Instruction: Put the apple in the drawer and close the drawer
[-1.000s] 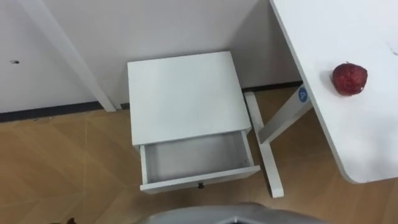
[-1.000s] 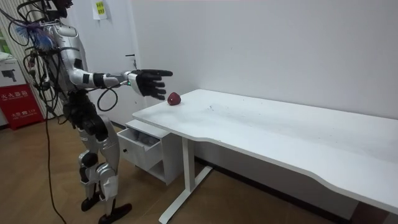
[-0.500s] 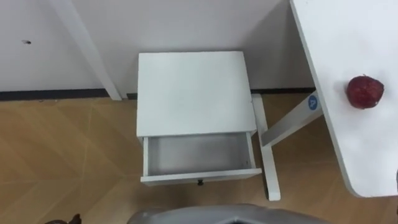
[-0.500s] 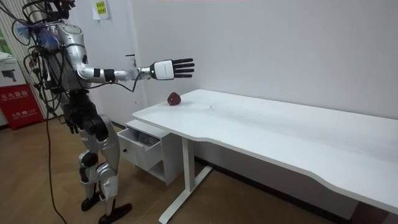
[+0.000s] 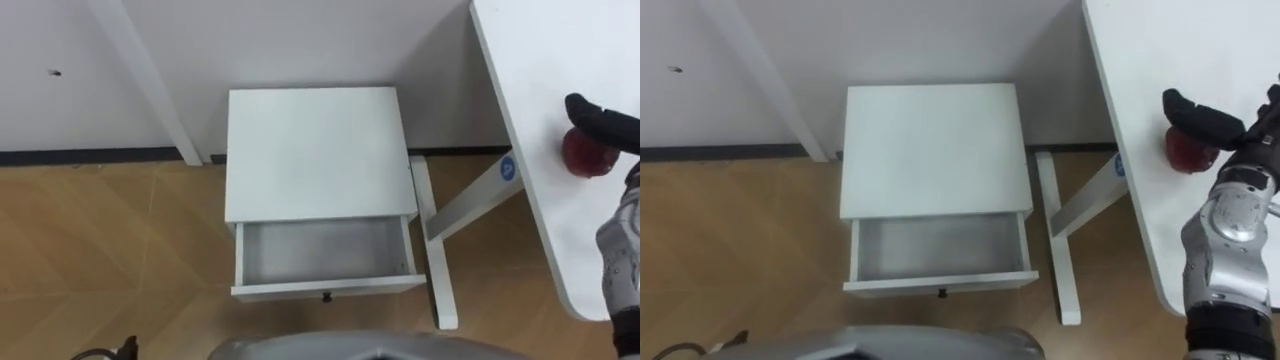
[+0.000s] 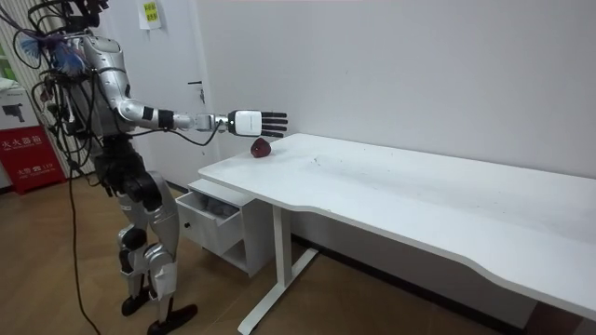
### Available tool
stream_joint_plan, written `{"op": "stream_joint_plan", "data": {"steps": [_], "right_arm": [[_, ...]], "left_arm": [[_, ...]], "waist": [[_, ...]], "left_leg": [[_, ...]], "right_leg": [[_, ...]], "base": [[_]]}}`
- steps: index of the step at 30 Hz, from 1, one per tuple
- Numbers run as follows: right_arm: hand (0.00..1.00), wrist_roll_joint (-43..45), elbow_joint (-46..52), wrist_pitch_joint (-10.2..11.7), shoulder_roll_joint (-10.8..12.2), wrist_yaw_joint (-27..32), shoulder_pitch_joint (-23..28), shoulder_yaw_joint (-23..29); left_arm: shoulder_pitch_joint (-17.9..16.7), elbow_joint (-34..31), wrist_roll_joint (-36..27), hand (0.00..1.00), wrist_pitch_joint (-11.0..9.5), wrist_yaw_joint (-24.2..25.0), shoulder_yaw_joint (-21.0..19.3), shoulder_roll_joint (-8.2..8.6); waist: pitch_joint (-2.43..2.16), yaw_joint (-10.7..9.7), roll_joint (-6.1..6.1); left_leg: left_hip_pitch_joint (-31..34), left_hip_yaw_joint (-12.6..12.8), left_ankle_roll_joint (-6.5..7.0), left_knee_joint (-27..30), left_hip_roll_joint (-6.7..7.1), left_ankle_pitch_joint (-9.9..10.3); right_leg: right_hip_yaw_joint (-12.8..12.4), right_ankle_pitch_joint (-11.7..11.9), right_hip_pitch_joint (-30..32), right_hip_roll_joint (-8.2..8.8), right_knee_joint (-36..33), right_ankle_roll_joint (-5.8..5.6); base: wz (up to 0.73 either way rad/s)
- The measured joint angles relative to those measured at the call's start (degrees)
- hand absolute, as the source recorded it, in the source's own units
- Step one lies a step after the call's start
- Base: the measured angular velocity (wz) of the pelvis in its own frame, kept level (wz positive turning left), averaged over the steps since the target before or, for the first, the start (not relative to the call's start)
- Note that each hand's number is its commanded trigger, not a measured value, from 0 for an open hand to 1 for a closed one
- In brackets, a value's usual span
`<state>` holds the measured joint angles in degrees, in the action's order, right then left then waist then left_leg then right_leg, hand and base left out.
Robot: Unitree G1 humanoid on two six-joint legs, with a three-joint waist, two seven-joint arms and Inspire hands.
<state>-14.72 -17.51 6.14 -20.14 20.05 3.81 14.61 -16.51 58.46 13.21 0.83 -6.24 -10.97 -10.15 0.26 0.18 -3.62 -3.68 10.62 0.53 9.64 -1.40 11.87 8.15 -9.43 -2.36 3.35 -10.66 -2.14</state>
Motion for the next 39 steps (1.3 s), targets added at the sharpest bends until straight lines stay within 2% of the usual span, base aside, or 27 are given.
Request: {"op": "stream_joint_plan", "data": {"steps": [10,16,21,31,32,34,35,39], "right_arm": [[0.0,3.1,-2.3,0.1,0.0,-0.3,-0.1,0.0],[0.0,3.8,-4.2,0.1,0.0,-2.5,-0.1,-0.1],[0.0,4.5,-7.5,0.0,0.0,-5.6,0.1,-0.1],[0.0,8.6,-8.8,0.0,0.0,-8.8,0.1,-0.9],[0.19,8.7,-8.8,0.0,0.0,-9.0,0.1,-1.3],[0.93,8.8,-9.1,0.1,0.0,-9.0,0.1,-2.1],[1.0,9.1,-9.4,0.1,0.0,-9.2,0.1,-2.2],[1.0,11.3,-11.6,0.4,0.1,-8.8,0.0,-1.9]], "left_arm": [[-0.4,1.2,0.4,0.0,0.0,0.5,0.0,-0.37],[-0.2,1.1,1.0,0.0,0.0,0.6,0.0,-0.43],[-0.3,2.4,0.9,0.0,0.1,0.6,0.0,-0.43],[-0.9,3.4,0.8,0.0,0.2,0.2,0.0,-0.43],[-0.8,3.4,0.8,0.0,0.1,0.2,0.0,-0.43],[-0.8,3.4,0.8,0.0,0.0,0.2,0.1,-0.43],[-0.8,3.4,0.8,0.0,0.0,0.2,0.1,-0.42],[-1.1,3.5,0.7,0.0,-0.1,0.1,0.2,-0.41]], "waist": [[0.36,0.3,-0.96],[0.2,0.3,-0.77],[-0.27,0.2,0.01],[-0.19,0.0,0.09],[-0.1,-0.1,0.11],[-0.08,-0.2,0.08],[-0.06,-0.2,0.04],[-0.08,-0.1,0.02]], "left_leg": [[0.0,-0.2,-0.02,0.0,-0.03,0.0],[-0.1,-0.4,-0.02,0.0,-0.02,0.0],[-0.1,-0.5,0.0,0.0,0.06,0.0],[0.0,-0.9,0.0,0.2,0.05,0.0],[-0.1,-1.1,0.0,0.2,0.07,0.0],[-0.2,-1.4,0.0,0.2,0.08,0.0],[-0.2,-1.4,0.0,0.2,0.08,0.0],[-0.1,-1.6,0.0,0.3,0.11,0.0]], "right_leg": [[0.5,0.0,-0.5,-0.01,0.1,0.0],[1.3,0.0,-0.5,0.07,0.2,0.0],[1.7,0.0,-0.7,0.23,0.2,0.0],[1.9,0.0,-1.1,0.26,0.2,0.0],[2.1,0.0,-1.3,0.29,0.2,0.0],[2.4,0.0,-1.5,0.29,0.2,0.0],[2.7,0.0,-1.6,0.31,0.2,0.0],[3.0,0.0,-1.7,0.34,0.4,0.0]], "base": [[0.01],[0.02],[0.0],[0.01],[0.09],[0.09],[0.07],[0.02]]}}
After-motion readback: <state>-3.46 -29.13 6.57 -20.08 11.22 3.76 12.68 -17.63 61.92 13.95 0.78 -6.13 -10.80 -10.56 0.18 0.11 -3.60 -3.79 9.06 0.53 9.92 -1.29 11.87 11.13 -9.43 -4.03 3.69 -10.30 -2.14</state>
